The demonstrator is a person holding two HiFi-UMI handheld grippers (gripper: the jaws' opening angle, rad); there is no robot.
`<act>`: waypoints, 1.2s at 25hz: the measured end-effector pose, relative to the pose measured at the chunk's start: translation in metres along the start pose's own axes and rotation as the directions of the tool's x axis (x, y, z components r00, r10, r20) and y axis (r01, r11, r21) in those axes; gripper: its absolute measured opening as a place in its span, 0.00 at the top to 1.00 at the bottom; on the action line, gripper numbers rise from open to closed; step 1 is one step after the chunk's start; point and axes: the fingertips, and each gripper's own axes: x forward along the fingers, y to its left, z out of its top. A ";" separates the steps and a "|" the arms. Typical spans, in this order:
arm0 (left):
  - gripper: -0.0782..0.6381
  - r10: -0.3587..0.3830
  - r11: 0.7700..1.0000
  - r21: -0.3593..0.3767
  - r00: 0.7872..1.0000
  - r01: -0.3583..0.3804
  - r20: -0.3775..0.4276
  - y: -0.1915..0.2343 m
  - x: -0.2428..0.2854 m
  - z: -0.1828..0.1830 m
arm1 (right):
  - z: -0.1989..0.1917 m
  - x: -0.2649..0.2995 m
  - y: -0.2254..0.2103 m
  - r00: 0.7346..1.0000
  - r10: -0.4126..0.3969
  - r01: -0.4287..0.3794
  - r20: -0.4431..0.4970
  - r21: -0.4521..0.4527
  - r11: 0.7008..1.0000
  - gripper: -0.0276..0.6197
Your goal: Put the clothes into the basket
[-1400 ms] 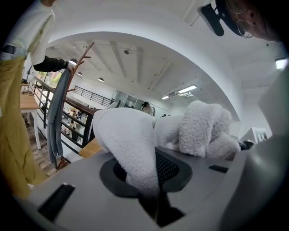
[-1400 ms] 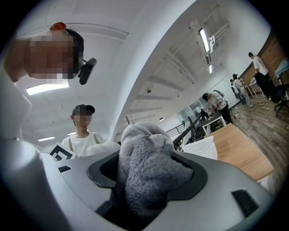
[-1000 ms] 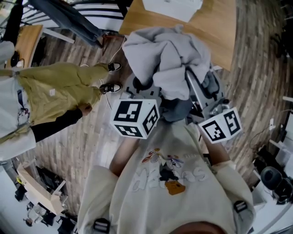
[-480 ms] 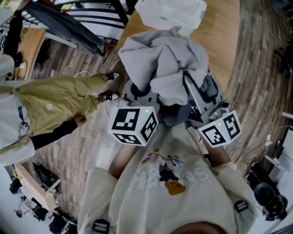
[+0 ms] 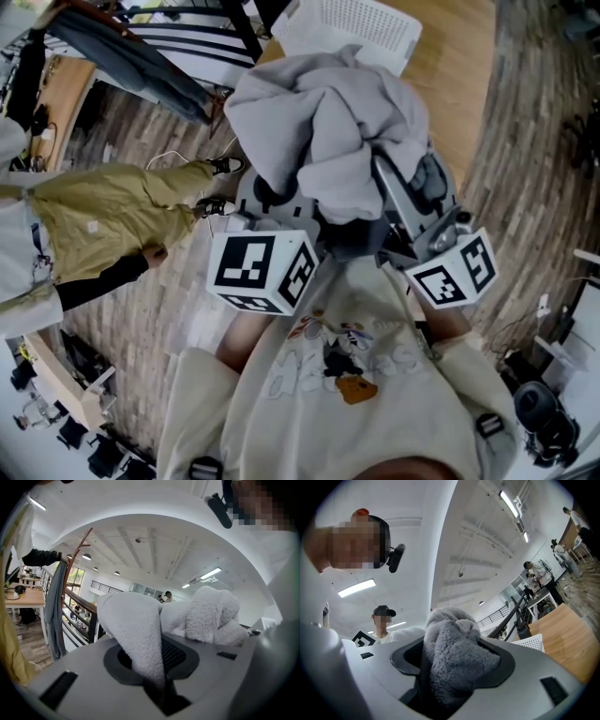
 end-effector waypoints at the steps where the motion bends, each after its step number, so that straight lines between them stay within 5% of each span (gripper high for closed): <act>1: 0.79 0.002 1.000 0.002 1.000 -0.002 0.003 -0.001 0.002 0.005 | 0.004 0.003 -0.001 1.000 0.004 -0.004 0.004 -0.001 1.000 0.53; 30: 0.79 -0.048 0.998 0.037 0.999 0.048 0.013 -0.011 0.132 0.113 | 0.104 0.100 -0.085 0.997 -0.007 0.008 0.082 -0.019 1.000 0.53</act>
